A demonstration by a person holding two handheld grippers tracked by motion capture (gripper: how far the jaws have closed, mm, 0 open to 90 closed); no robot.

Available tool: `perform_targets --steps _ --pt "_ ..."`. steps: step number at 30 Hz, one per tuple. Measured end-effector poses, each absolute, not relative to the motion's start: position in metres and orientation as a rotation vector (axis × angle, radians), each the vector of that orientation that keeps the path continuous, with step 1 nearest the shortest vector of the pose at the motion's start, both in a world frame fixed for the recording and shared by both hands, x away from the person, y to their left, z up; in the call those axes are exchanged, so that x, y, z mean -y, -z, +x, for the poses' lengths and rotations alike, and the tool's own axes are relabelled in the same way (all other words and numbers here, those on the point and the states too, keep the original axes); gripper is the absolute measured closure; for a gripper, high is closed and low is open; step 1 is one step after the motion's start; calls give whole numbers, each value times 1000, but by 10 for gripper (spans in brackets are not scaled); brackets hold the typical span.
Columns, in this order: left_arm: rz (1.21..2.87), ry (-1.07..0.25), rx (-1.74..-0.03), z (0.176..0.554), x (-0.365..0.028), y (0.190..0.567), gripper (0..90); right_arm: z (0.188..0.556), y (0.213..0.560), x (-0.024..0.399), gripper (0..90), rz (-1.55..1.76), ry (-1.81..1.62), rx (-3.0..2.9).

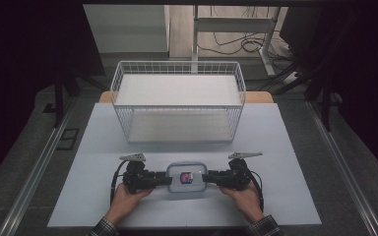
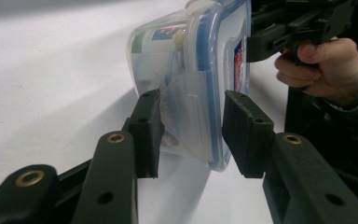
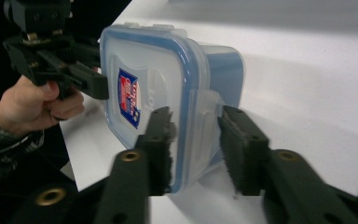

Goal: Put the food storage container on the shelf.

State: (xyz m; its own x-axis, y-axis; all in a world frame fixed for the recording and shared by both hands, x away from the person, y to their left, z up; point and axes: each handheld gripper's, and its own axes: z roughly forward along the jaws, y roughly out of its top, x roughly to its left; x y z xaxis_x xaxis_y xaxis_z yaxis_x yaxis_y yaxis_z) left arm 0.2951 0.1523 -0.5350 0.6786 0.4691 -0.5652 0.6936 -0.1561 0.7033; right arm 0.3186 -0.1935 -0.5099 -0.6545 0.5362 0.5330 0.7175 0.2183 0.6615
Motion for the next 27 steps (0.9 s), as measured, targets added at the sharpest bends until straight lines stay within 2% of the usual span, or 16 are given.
perform_targets --steps 10,12,14,18,22,26,27 --pt "1752 305 -943 300 -155 539 600 318 508 194 687 -1217 1419 2311" --pt "1762 300 -925 301 -155 539 601 319 508 194 667 -1210 1413 2318" --pt "1784 285 -902 302 -155 539 600 320 509 192 581 -1204 1403 2335" --pt "1778 299 -896 305 -157 540 598 319 508 191 638 -1206 1412 2343" --pt "1770 311 -905 306 -157 541 597 319 509 192 657 -1208 1393 2336" --pt "1770 323 -900 308 -158 541 598 320 511 192 634 -1191 1384 2344" --pt "1781 325 -889 309 -158 541 599 322 512 193 598 -1179 1379 2344"
